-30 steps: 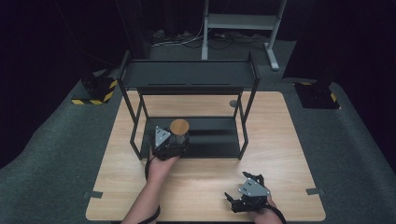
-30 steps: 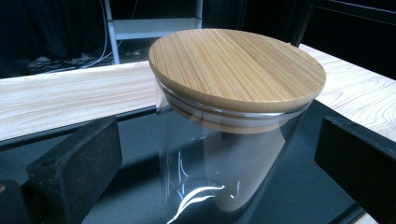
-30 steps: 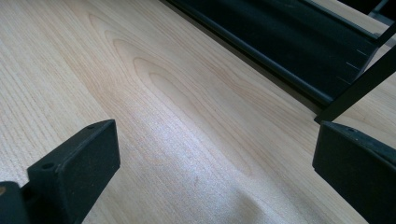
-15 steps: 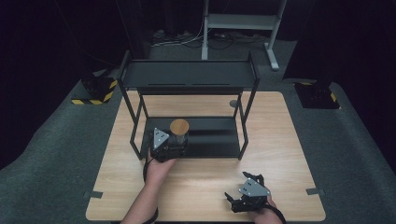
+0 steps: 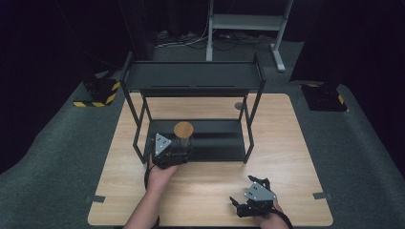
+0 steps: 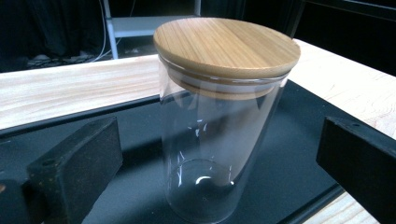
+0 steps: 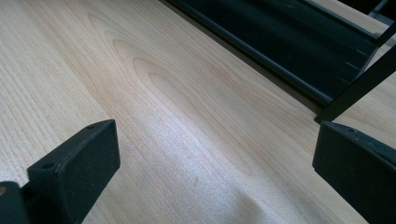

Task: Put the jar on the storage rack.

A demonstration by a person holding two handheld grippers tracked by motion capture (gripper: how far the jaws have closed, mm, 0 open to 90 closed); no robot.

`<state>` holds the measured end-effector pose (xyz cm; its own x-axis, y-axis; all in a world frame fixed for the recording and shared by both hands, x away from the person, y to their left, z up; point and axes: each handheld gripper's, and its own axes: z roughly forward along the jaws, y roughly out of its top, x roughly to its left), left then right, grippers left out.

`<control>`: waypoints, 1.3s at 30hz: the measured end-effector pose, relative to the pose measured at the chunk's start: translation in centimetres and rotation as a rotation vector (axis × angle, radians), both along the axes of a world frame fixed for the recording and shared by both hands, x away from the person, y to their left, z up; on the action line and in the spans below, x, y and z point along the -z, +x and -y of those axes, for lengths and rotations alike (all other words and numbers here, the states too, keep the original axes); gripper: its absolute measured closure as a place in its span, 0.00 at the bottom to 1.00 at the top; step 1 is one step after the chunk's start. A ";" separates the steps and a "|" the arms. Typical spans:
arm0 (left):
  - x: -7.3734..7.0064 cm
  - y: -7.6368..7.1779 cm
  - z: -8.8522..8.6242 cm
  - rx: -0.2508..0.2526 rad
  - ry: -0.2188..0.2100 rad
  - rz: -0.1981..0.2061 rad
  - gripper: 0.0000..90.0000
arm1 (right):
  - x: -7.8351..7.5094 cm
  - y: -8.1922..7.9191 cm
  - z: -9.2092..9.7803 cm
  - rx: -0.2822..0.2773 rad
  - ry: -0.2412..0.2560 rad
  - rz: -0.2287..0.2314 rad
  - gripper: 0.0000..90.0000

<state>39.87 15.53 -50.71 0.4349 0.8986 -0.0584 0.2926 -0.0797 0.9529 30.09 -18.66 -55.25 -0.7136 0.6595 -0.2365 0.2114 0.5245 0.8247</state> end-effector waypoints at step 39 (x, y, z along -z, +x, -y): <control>-0.7 -2.9 -1.1 -0.009 0.014 0.012 0.01 | 0.0 0.0 -0.1 -0.002 -0.010 0.001 0.00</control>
